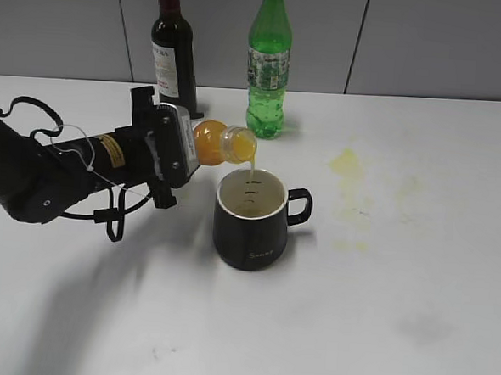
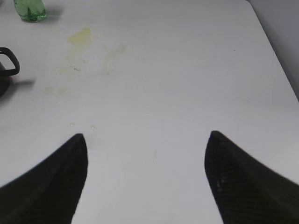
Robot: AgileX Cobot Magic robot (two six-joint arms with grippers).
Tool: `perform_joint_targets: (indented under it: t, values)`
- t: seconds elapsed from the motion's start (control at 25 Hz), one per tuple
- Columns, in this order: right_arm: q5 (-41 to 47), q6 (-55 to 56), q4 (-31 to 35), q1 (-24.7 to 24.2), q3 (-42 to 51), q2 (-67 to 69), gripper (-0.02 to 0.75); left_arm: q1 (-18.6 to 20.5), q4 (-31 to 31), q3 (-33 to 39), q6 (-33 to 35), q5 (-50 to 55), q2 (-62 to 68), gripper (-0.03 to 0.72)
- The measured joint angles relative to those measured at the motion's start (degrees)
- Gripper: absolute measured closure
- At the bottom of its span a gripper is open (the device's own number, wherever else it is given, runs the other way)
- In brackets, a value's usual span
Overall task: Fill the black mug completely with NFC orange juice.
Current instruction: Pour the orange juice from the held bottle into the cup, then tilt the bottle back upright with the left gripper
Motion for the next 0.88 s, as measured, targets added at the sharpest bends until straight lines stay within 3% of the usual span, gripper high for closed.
perform_joint_targets:
  t: [0.48,0.88]
  values:
    - [-0.02,0.00,0.00,0.00,0.00,0.00,0.146,0.00,-5.46,0.00,10.40,-7.07,0.77,0.219]
    - [-0.02,0.00,0.00,0.00,0.00,0.00,0.146,0.00,-6.92,0.00,13.80,-10.81,1.22,0.219]
